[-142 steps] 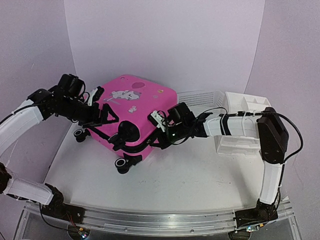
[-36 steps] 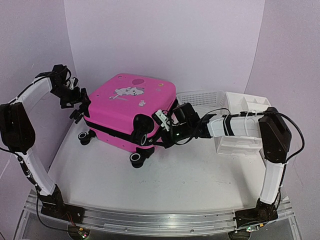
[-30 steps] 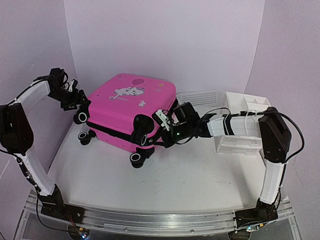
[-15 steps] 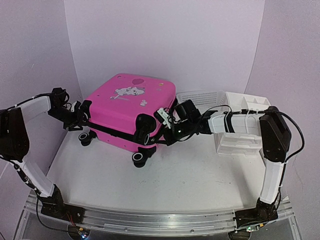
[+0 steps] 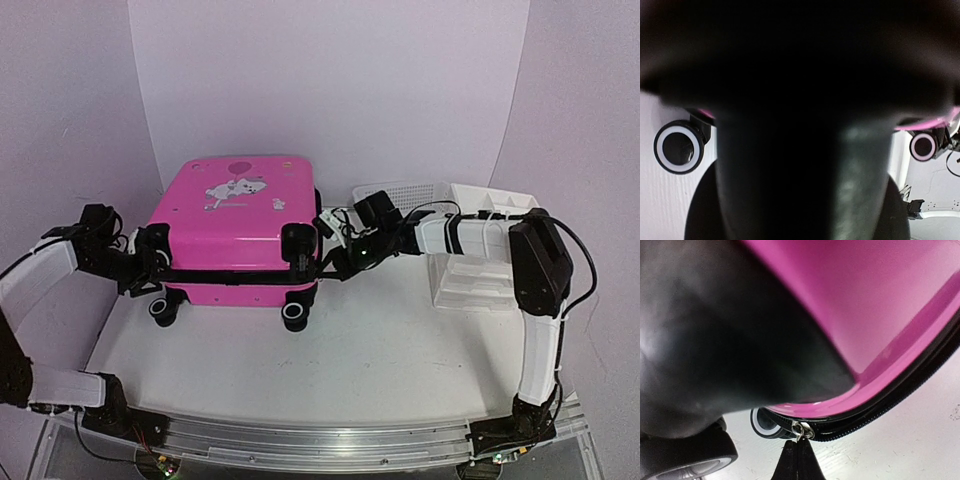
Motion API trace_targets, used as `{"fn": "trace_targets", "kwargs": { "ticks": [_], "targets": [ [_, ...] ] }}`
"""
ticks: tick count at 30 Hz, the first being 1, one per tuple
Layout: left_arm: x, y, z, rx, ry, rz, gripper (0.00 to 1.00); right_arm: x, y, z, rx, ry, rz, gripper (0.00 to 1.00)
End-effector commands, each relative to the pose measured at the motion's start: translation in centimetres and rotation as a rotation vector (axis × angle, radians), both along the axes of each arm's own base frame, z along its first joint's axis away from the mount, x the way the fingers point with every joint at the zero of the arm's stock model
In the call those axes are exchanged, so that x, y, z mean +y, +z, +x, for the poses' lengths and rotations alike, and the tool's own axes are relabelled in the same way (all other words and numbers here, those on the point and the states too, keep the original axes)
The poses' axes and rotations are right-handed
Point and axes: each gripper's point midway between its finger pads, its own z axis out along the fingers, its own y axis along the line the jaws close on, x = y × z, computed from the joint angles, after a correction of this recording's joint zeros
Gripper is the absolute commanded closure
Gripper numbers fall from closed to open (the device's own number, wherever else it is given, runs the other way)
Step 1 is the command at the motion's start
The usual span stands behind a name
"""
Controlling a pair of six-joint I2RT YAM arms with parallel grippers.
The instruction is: Open, take out, and arrange the luggage
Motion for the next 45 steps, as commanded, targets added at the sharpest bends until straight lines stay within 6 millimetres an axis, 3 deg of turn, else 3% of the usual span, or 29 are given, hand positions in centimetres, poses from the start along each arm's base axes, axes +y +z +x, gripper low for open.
{"fn": "trace_targets", "kwargs": {
  "ticks": [1,4,5,7,10,14,17,19,22,25,27,30,33,37,43,45],
  "targets": [
    [-3.5,1.7,-4.8,-0.016,-0.067,-0.157,0.87,2.2,3.3,1.3,-0.11,0.061,0.114,1.0],
    [-3.6,2.5,-6.6,-0.049,-0.041,-0.193,0.8,1.0,2.9,1.9,-0.106,-0.007,0.082,1.0],
    [-3.6,2.8,-6.9,-0.054,-0.032,-0.2,0.72,0.8,3.0,1.9,-0.105,-0.016,0.083,1.0],
    [-3.3,3.9,-7.5,-0.093,-0.024,-0.18,0.48,0.6,3.4,1.8,-0.108,-0.035,0.094,1.0],
    [-2.6,7.5,-7.8,-0.202,-0.033,-0.105,0.2,0.2,3.3,2.0,-0.112,-0.063,0.089,1.0],
    [-2.2,11.9,-7.8,-0.326,-0.032,-0.029,0.06,0.0,3.1,2.3,-0.091,-0.087,0.093,1.0],
    [-3.4,13.2,-8.0,-0.349,-0.07,-0.032,0.05,-0.1,3.2,2.5,-0.082,-0.104,0.095,1.0],
    [-5.4,13.6,-8.0,-0.346,-0.13,-0.081,0.08,-0.2,3.4,2.5,-0.075,-0.113,0.099,1.0],
    [-10.3,14.2,-8.0,-0.374,-0.268,-0.203,0.1,0.0,3.6,2.3,-0.058,-0.111,0.112,1.0],
    [-16.7,15.3,-8.2,-0.436,-0.428,-0.308,0.05,0.2,3.7,2.2,-0.043,-0.11,0.121,1.0],
    [-20.6,15.0,-8.5,-0.426,-0.509,-0.35,0.02,0.2,3.9,2.2,-0.039,-0.112,0.127,1.0],
    [-24.7,13.8,-7.5,-0.409,-0.553,-0.396,0.01,0.2,4.3,2.1,-0.035,-0.113,0.139,1.0],
    [-27.4,12.2,-5.6,-0.38,-0.542,-0.388,0.0,0.1,4.6,2.0,-0.037,-0.115,0.148,1.0],
    [-29.4,9.4,-3.1,-0.331,-0.449,-0.409,0.01,0.2,5.0,1.9,-0.036,-0.117,0.161,1.0],
    [-29.5,6.4,-1.4,-0.314,-0.33,-0.413,0.01,0.5,5.5,1.9,-0.033,-0.115,0.186,1.0],
    [-29.2,6.3,-1.0,-0.32,-0.297,-0.409,0.01,0.4,5.5,1.9,-0.034,-0.116,0.186,1.0]
  ]
}}
